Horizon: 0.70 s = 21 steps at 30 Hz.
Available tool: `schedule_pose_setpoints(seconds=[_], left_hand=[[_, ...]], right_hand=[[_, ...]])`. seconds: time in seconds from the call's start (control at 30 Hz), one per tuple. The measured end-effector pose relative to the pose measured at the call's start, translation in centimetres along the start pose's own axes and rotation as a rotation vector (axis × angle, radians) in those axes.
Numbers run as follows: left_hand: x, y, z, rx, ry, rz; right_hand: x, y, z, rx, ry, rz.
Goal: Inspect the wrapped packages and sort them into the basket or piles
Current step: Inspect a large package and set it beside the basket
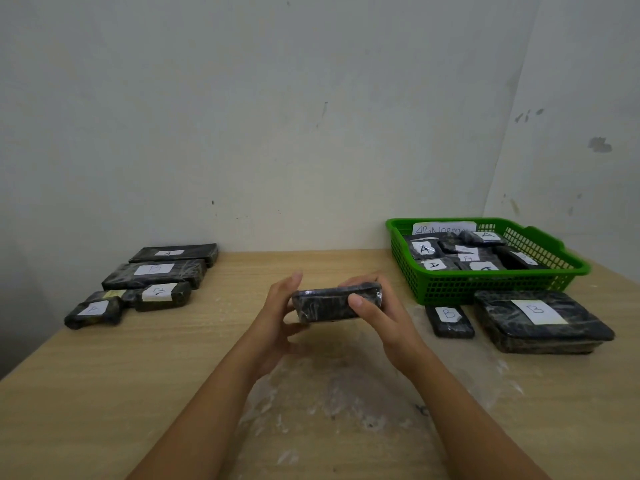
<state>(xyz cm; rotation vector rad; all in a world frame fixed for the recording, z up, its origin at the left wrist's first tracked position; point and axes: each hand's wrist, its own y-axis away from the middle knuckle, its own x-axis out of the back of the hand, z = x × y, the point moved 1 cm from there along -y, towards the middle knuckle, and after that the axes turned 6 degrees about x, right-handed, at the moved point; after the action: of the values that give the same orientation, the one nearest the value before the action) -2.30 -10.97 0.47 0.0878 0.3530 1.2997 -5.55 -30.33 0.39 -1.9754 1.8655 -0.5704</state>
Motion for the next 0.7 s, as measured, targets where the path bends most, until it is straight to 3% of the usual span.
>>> schedule_pose_setpoints(seconds=[0.1,0.3,0.43,0.7], left_hand=[[0.2,-0.1,-0.1,0.054,0.111,-0.042],[0.4,-0.5,0.2,-0.027,0.159,0.042],[0.5,-1.1,-0.2,-0.086,0.166,0.079],[0.3,-0.9,-0.4,-0.160,0.074,-0.009]], right_hand=[[0.2,0.0,0.3,-0.010,0.010,-0.028],[0.4,-0.6,0.6,-0.164,-0.021,-0.151],[0.3,-1.1,1.3,-0.284,-0.067,-0.017],[1.8,-1.6,2.0,-0.473,-0.259,0.211]])
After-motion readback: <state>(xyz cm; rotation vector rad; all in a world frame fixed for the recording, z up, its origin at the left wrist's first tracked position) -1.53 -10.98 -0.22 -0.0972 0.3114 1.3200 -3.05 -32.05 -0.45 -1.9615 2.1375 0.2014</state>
